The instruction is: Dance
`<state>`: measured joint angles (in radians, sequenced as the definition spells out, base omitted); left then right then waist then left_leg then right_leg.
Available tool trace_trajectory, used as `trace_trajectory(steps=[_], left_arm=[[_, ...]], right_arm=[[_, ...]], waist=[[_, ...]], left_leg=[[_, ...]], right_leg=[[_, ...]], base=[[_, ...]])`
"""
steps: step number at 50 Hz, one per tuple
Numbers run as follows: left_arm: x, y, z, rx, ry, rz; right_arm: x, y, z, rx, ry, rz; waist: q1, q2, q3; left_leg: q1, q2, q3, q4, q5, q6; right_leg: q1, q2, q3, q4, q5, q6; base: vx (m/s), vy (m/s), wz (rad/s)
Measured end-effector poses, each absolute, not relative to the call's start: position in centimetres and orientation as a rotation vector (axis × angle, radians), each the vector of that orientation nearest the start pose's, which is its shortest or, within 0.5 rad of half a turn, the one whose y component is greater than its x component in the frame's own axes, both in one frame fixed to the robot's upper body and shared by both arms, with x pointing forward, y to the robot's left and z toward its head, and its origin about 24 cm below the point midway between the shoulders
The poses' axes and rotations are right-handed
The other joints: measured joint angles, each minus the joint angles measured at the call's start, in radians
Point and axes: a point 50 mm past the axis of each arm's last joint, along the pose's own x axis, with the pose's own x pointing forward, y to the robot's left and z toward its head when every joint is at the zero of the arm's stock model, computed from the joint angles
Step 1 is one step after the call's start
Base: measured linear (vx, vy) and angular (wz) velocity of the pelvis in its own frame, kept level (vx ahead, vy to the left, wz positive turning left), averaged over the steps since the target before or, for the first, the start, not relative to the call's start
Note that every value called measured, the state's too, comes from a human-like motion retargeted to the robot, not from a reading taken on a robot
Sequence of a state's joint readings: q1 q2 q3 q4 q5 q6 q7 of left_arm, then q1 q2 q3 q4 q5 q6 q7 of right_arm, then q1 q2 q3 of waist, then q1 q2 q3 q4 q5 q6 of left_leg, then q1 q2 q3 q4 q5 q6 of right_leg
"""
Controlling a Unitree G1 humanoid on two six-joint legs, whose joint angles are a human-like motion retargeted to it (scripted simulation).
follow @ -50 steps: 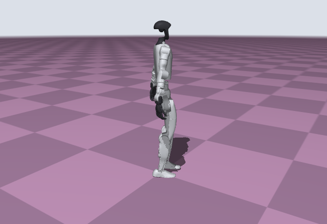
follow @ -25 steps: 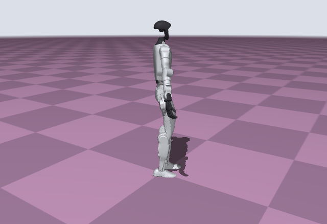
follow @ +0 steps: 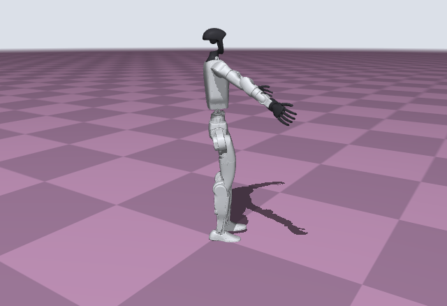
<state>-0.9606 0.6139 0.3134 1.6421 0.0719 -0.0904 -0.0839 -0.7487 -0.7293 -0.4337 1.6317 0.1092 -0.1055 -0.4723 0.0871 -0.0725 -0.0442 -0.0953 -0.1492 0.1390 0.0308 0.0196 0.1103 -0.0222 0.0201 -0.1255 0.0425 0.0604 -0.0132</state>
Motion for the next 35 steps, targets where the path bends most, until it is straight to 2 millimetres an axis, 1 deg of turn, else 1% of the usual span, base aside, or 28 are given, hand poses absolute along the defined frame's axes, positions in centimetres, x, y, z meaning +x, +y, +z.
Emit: trace_trajectory(steps=[5,10,15,17,20,24,27,31,35], left_arm=[[37.2,28.3,8.1,0.083,0.358,0.216],[39.7,22.0,9.6,0.012,0.238,0.005],[40.7,15.7,10.6,-0.111,0.138,-0.219],[40.8,13.6,10.9,-0.163,0.104,-0.298],[40.6,11.0,11.3,-0.240,0.071,-0.403],[40.3,8.4,11.5,-0.310,0.061,-0.533],[40.0,7.1,11.7,-0.327,0.060,-0.616],[39.8,6.3,11.9,-0.312,0.057,-0.671],[39.7,5.8,11.9,-0.295,0.064,-0.699]], right_arm=[[29.7,-37.6,5.6,-0.171,0.392,-1.043],[33.6,-33.2,7.0,-0.207,0.271,-0.857],[36.4,-28.7,7.6,-0.200,0.204,-0.598],[37.2,-27.0,7.6,-0.187,0.199,-0.484],[38.0,-24.7,7.5,-0.179,0.204,-0.319],[38.5,-22.4,7.0,-0.167,0.235,-0.136],[38.6,-21.1,6.7,-0.151,0.254,-0.044],[38.7,-20.0,6.5,-0.103,0.254,0.020],[38.7,-19.3,6.4,-0.041,0.243,0.053]], waist=[[0.006,-0.006,-0.014],[0.009,-0.012,-0.026],[0.014,-0.018,-0.034],[0.014,-0.019,-0.037],[0.014,-0.020,-0.041],[0.016,-0.020,-0.045],[0.019,-0.019,-0.045],[0.021,-0.016,-0.045],[0.021,-0.016,-0.044]], left_leg=[[0.004,0.004,0.015,-0.004,0.001,0.002],[0.005,0.001,0.021,-0.003,0.003,0.015],[0.012,-0.006,0.022,-0.002,0.003,0.028],[0.014,-0.010,0.018,-0.001,0.003,0.032],[0.019,-0.014,0.016,0.000,0.001,0.036],[0.025,-0.018,0.013,-0.001,-0.002,0.038],[0.029,-0.019,0.013,-0.001,-0.005,0.039],[0.034,-0.017,0.014,-0.003,-0.010,0.038],[0.039,-0.016,0.015,-0.004,-0.013,0.037]], right_leg=[[-0.001,0.000,0.003,0.001,0.002,0.001],[0.001,-0.005,-0.002,0.005,-0.008,0.003],[0.009,-0.009,-0.010,0.010,-0.022,0.001],[0.012,-0.011,-0.013,0.011,-0.022,0.000],[0.018,-0.012,-0.018,0.008,-0.019,-0.004],[0.026,-0.011,-0.020,0.002,-0.013,-0.008],[0.030,-0.011,-0.018,-0.001,-0.010,-0.010],[0.034,-0.010,-0.016,-0.002,-0.009,-0.011],[0.038,-0.008,-0.015,-0.002,-0.010,-0.011]], base=[[0.11,0.04,-0.05],[0.06,0.02,0.02],[0.01,0.01,0.00],[0.00,0.00,0.00],[0.00,0.00,0.00],[0.00,0.00,0.00],[0.00,0.00,0.00],[0.00,0.00,0.00],[0.00,0.00,0.00]])
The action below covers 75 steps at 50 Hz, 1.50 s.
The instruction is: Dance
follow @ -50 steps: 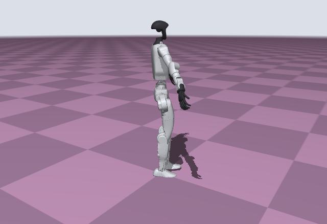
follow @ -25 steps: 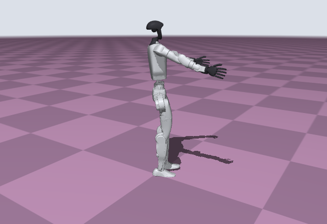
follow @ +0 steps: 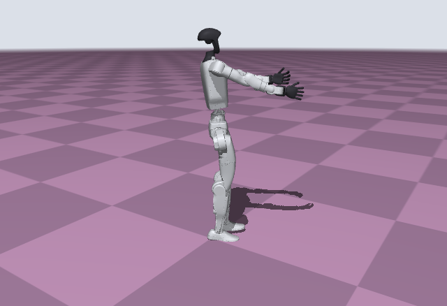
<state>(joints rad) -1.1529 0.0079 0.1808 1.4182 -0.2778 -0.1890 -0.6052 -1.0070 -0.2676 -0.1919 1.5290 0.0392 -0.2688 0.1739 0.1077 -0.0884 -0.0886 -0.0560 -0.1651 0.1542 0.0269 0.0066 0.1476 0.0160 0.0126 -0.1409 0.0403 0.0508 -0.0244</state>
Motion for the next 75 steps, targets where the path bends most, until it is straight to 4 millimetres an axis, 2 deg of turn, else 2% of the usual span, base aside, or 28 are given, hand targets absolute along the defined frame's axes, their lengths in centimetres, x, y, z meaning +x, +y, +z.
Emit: trace_trajectory(steps=[15,28,33,40,52,57,64,75], left_arm=[[39.8,5.4,12.7,-0.427,0.051,-0.733],[39.5,5.0,12.9,-0.473,0.108,-0.854],[39.5,5.0,13.1,-0.502,0.101,-0.863],[39.6,4.5,14.0,-0.506,0.070,-0.885],[40.5,3.4,18.2,-0.404,-0.062,-0.856],[40.6,3.0,19.3,-0.359,-0.102,-0.857],[40.3,2.0,19.8,-0.332,-0.112,-0.889],[40.6,2.7,19.5,-0.324,-0.103,-0.849]], right_arm=[[39.0,-18.7,7.2,0.094,0.189,0.110],[38.6,-17.6,6.9,0.287,0.214,0.333],[38.6,-17.7,7.2,0.316,0.211,0.384],[39.2,-17.9,8.6,0.320,0.171,0.377],[40.8,-17.9,12.3,0.260,0.071,0.295],[41.1,-18.1,13.2,0.248,0.039,0.259],[41.3,-18.2,13.8,0.244,0.014,0.229],[41.3,-17.8,13.5,0.272,0.015,0.215]], waist=[[-0.003,-0.009,0.004],[0.005,-0.012,0.007],[0.004,-0.010,0.006],[0.007,-0.013,0.000],[0.019,-0.015,0.007],[0.024,-0.014,0.013],[0.029,-0.015,0.024],[0.037,-0.006,0.048]], left_leg=[[-0.001,0.007,-0.001,-0.006,-0.010,-0.011],[0.003,0.005,-0.001,-0.004,-0.019,-0.008],[0.004,0.004,-0.004,-0.004,-0.020,-0.007],[-0.011,0.003,-0.009,-0.002,-0.020,-0.007],[-0.053,0.008,-0.011,-0.001,-0.013,-0.011],[-0.069,0.010,-0.012,0.003,-0.008,-0.013],[-0.109,0.012,-0.030,0.030,-0.013,-0.022],[-0.162,0.018,-0.057,0.076,-0.035,-0.042]], right_leg=[[-0.005,0.006,0.000,0.000,-0.002,-0.003],[0.000,0.007,-0.001,-0.001,-0.004,-0.005],[0.003,0.006,-0.006,-0.002,-0.006,-0.005],[-0.008,0.003,-0.010,-0.004,-0.006,-0.006],[-0.053,0.001,-0.010,0.003,0.000,-0.015],[-0.070,-0.001,-0.011,0.011,-0.001,-0.014],[-0.105,-0.014,-0.016,0.037,-0.010,-0.006],[-0.161,-0.028,0.000,0.094,-0.026,0.000]], base=[[0.00,-0.02,0.00],[0.00,0.00,0.00],[0.00,0.00,0.00],[0.00,0.00,0.00],[-0.06,-0.05,-0.01],[-0.01,-0.01,0.01],[-0.07,-0.02,0.05],[-0.08,0.00,-0.06]])
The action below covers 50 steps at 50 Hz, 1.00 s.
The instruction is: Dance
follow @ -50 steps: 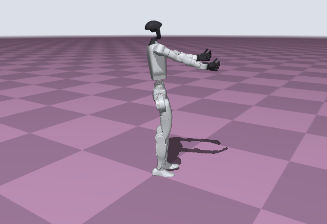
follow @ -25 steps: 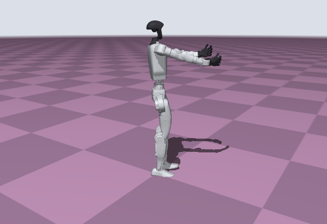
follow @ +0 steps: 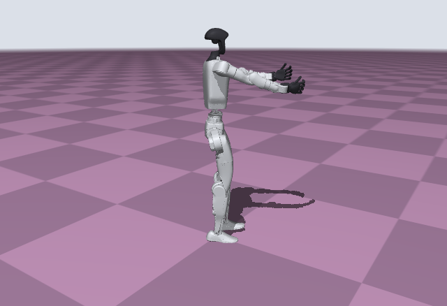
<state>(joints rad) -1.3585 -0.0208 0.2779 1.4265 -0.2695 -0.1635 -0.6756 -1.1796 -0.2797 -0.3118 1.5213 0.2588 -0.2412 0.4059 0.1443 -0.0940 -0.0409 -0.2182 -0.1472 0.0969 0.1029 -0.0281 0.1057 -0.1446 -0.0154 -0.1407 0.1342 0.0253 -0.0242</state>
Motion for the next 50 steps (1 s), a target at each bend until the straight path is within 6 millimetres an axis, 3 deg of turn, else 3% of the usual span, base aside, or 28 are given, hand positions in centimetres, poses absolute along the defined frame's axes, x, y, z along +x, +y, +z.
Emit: trace_trajectory(steps=[8,33,50], left_arm=[[40.6,2.7,19.7,-0.332,-0.117,-0.845],[40.5,2.7,19.1,-0.319,-0.105,-0.842],[40.6,3.5,18.5,-0.310,-0.066,-0.858]], right_arm=[[41.4,-17.9,13.9,0.277,-0.004,0.209],[41.1,-18.2,13.3,0.296,0.002,0.213],[41.0,-17.4,12.6,0.320,0.027,0.240]], waist=[[-0.005,0.007,0.020],[0.003,0.017,0.059],[-0.018,0.014,0.073]], left_leg=[[-0.053,0.009,-0.005,0.030,-0.007,-0.020],[-0.213,-0.001,-0.092,0.283,-0.122,0.019],[-0.111,0.008,-0.045,0.063,-0.020,-0.004]], right_leg=[[-0.050,-0.015,0.002,0.044,-0.021,0.008],[-0.158,-0.030,0.028,0.194,-0.073,0.023],[-0.091,-0.011,0.007,0.013,0.029,0.019]], base=[[-0.11,-0.01,0.05],[-0.02,0.01,0.00],[-0.04,-0.01,-0.01]])
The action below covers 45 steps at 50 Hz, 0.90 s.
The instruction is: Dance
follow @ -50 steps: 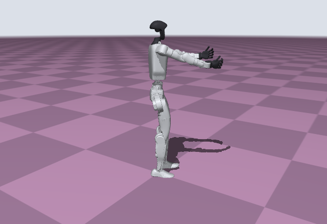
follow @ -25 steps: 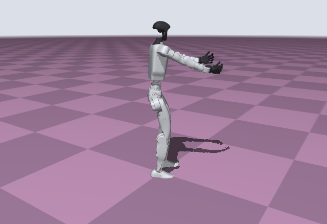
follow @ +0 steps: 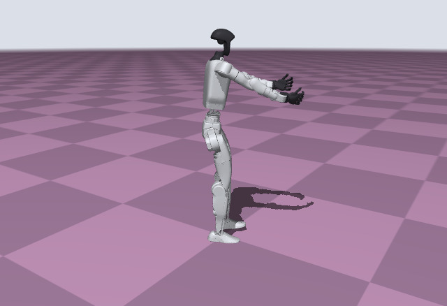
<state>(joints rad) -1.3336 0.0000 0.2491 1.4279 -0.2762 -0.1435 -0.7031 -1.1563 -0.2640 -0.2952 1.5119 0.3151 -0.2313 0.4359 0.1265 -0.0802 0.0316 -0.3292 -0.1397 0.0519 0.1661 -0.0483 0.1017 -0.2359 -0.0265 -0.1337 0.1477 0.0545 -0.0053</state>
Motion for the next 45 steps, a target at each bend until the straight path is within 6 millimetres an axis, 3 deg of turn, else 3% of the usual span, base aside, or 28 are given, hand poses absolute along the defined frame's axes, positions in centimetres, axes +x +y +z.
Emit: trace_trajectory(steps=[10,20,26,33,45], left_arm=[[40.3,4.0,16.9,-0.288,-0.013,-0.894],[39.9,3.2,16.4,-0.360,-0.031,-0.899],[39.8,3.1,15.9,-0.337,-0.015,-0.904],[39.6,2.9,15.8,-0.261,0.007,-0.961],[38.7,1.8,15.8,-0.224,0.013,-1.134]], right_arm=[[40.5,-17.7,10.7,0.273,0.138,0.225],[40.6,-18.9,11.1,0.142,0.103,0.130],[40.2,-19.2,10.2,0.107,0.132,0.141],[39.8,-19.7,9.7,0.043,0.156,0.219],[39.0,-21.5,11.0,-0.212,0.288,0.556]], waist=[[-0.012,-0.010,-0.032],[-0.033,-0.016,-0.050],[-0.041,-0.014,-0.065],[-0.055,-0.014,-0.081],[-0.068,-0.016,-0.093]], left_leg=[[0.085,0.011,0.050,-0.088,0.029,-0.024],[0.176,0.007,0.055,-0.116,0.030,-0.019],[0.230,0.008,0.064,-0.123,0.020,-0.015],[0.281,0.018,0.084,-0.131,0.013,-0.020],[0.328,0.009,0.079,-0.130,0.006,-0.005]], right_leg=[[0.067,0.026,0.011,-0.068,0.031,0.004],[0.147,0.037,-0.006,-0.071,0.015,0.000],[0.197,0.046,-0.006,-0.072,0.003,-0.003],[0.246,0.057,-0.006,-0.074,-0.009,-0.003],[0.295,0.060,-0.008,-0.077,-0.023,-0.006]], base=[[0.10,0.03,-0.08],[0.16,0.02,0.05],[0.18,0.04,-0.03],[0.14,0.03,-0.01],[0.07,0.02,0.00]])
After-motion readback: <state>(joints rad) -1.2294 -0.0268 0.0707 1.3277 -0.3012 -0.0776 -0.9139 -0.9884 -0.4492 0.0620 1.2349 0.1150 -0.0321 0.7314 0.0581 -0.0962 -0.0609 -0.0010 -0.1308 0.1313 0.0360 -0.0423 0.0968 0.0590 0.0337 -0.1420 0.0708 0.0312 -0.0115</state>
